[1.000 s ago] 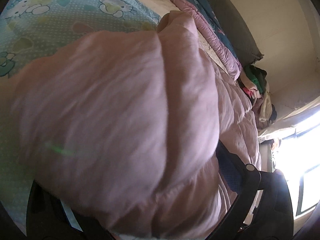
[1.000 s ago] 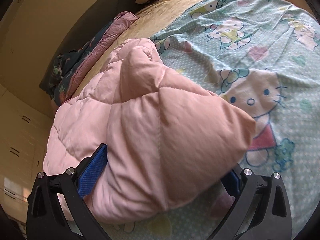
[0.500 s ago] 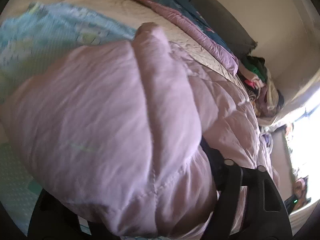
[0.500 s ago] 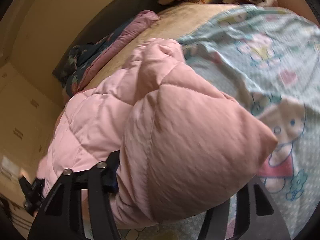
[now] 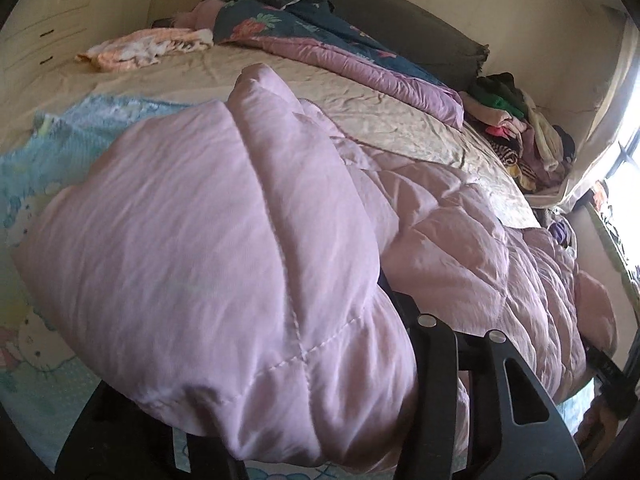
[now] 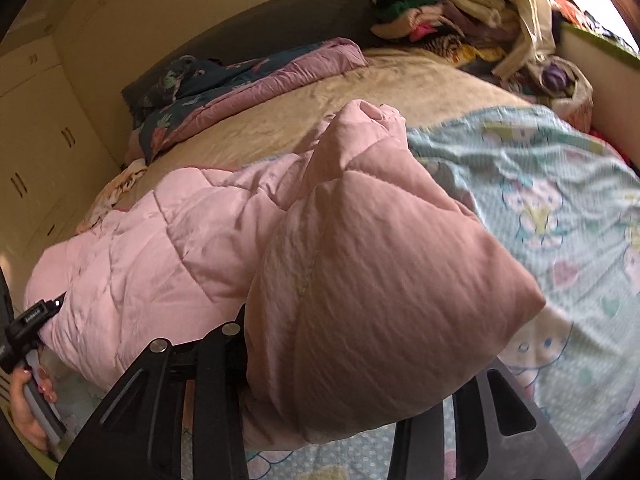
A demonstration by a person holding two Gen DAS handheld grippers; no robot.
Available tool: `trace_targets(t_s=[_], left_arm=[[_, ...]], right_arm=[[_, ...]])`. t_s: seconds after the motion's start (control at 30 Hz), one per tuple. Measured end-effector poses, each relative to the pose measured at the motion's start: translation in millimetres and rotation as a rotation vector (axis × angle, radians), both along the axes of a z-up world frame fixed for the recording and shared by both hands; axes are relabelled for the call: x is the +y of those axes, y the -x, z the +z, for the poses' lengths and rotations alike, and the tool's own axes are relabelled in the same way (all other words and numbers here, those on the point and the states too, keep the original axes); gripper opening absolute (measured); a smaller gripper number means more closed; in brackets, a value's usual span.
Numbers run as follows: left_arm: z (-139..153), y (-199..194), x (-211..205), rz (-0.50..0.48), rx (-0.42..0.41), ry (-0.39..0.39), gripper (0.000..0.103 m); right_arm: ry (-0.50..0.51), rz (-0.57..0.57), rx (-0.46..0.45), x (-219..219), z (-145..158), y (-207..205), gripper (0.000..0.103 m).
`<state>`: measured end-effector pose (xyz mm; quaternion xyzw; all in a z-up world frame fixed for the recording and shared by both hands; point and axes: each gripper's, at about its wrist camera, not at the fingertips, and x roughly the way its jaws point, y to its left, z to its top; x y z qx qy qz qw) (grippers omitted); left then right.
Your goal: Fold large clothes
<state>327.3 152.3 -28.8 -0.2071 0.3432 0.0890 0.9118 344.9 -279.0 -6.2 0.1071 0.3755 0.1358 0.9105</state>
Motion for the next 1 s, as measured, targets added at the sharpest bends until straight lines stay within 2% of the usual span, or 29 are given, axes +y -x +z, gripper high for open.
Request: trace_targets(t_s=[0.57,0.77,1.0], left_arm=[[39.6,4.8,-12.3,-0.034,-0.045,-0.066,0.035],[54.5,31.8,-19.4,-0.045,-0.085,-0.071,0.035],[61.4,67.6,-27.5,-0.058,-0.094,-0.066,0.035]], right_arm=[[0.115,0.093,-0.133,25.7,53.8,11.4,0.028],[0.120,0.118,-0.206,24.9,70.3,46.9,0.028],[0.103,0.133,-0.215,13.9,77.6,87.9,0.028]])
